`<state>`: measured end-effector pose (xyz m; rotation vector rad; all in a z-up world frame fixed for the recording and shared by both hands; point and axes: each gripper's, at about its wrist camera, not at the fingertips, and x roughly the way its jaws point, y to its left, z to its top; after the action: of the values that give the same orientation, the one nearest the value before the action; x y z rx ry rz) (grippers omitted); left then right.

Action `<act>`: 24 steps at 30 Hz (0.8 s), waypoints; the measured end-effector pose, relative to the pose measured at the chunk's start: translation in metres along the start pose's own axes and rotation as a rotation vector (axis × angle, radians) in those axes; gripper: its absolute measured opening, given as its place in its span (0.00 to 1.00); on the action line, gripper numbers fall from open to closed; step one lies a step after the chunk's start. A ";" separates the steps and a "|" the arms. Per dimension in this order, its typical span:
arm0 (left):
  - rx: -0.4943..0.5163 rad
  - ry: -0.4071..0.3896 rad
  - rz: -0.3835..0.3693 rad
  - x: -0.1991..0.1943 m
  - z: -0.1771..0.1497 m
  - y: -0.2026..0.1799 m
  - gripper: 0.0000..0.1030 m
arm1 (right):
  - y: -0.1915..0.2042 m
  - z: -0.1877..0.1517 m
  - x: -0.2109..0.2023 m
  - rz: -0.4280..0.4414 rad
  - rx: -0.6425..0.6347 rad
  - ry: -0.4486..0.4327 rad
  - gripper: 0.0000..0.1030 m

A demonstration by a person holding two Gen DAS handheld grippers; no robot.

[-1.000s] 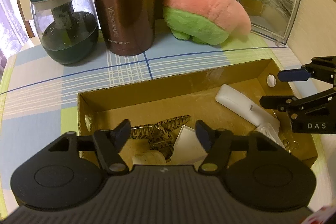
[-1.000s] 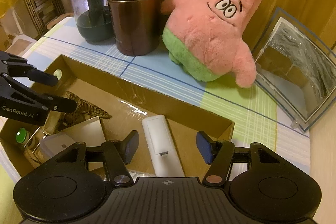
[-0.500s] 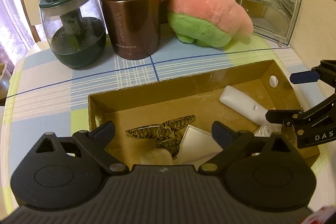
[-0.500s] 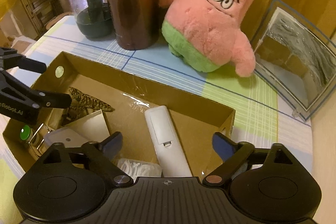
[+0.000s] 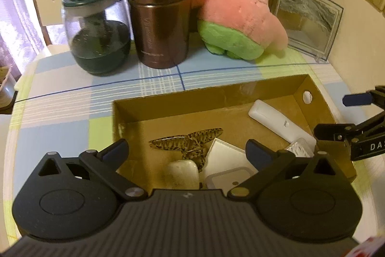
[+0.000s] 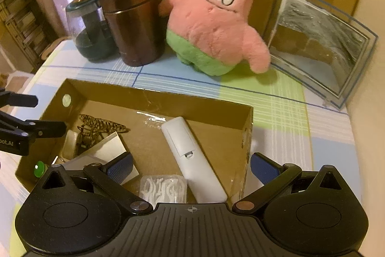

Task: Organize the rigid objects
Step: 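Withdraw both open tools up and away from the box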

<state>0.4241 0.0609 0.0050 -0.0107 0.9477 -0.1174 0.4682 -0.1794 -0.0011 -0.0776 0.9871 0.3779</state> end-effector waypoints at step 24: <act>-0.067 -0.127 0.080 -0.098 -0.056 -0.010 0.98 | 0.029 -0.042 -0.089 -0.019 0.108 -0.091 0.98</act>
<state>0.3214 0.0634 0.0521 -0.0416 0.8241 -0.0109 0.3812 -0.1866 0.0519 0.0272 0.9149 0.3075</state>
